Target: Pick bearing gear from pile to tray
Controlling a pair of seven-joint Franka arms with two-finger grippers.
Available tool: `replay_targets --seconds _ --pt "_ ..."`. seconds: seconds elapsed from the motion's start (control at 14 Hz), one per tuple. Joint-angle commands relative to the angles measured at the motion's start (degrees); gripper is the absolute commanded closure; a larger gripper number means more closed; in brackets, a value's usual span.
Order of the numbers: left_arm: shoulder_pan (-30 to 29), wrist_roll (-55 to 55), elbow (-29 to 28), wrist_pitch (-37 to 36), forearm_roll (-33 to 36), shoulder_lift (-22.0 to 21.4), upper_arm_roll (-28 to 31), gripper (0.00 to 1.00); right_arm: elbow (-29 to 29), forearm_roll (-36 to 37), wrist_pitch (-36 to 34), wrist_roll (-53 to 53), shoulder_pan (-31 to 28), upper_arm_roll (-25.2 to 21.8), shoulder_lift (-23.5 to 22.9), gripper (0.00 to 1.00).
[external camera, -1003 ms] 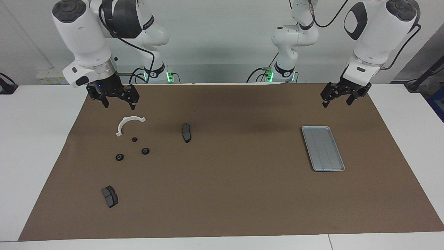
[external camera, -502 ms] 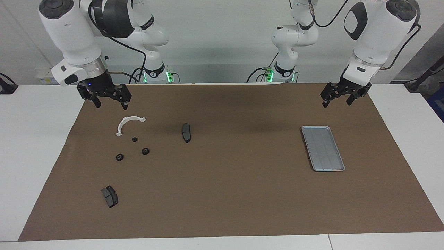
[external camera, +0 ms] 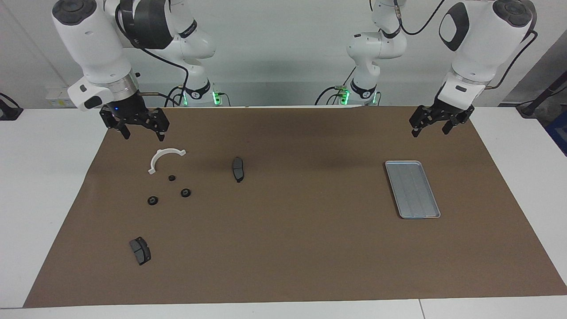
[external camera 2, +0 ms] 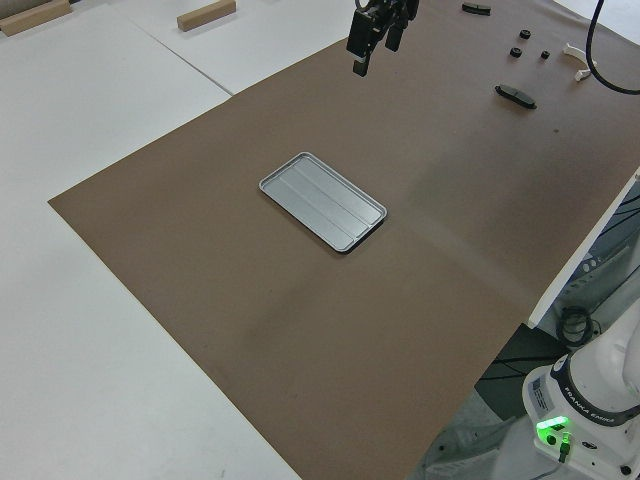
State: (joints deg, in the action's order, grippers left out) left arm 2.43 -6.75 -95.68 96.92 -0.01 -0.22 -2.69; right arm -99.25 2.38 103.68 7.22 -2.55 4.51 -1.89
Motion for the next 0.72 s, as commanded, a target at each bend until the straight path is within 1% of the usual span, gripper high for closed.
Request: replay_targets --seconds 0.0,0.14,0.29,0.43,0.64 --pt "-0.6 0.2 -1.5 -0.2 1.0 -1.4 -0.3 0.0 -8.3 -1.0 8.0 -2.0 -0.5 0.2 0.9 0.0" --pt "-0.6 0.2 -1.5 -0.2 1.0 -1.4 -0.3 0.0 -13.2 -1.0 14.3 -2.1 -0.6 0.2 0.1 0.0" --pt "-0.6 0.2 -1.5 -0.2 0.9 -1.4 -0.3 0.0 -18.1 -1.0 22.3 -3.4 -1.0 0.2 -2.0 0.0" --pt "-0.6 0.2 -1.5 -0.2 1.0 -1.4 -0.3 0.0 -20.2 -1.0 29.3 -4.4 -2.2 0.2 -4.9 0.0" --pt "-0.6 0.1 -1.5 -0.2 1.0 -1.4 -0.3 0.0 -20.4 -1.0 33.2 -5.0 -4.7 0.1 -8.2 0.0"
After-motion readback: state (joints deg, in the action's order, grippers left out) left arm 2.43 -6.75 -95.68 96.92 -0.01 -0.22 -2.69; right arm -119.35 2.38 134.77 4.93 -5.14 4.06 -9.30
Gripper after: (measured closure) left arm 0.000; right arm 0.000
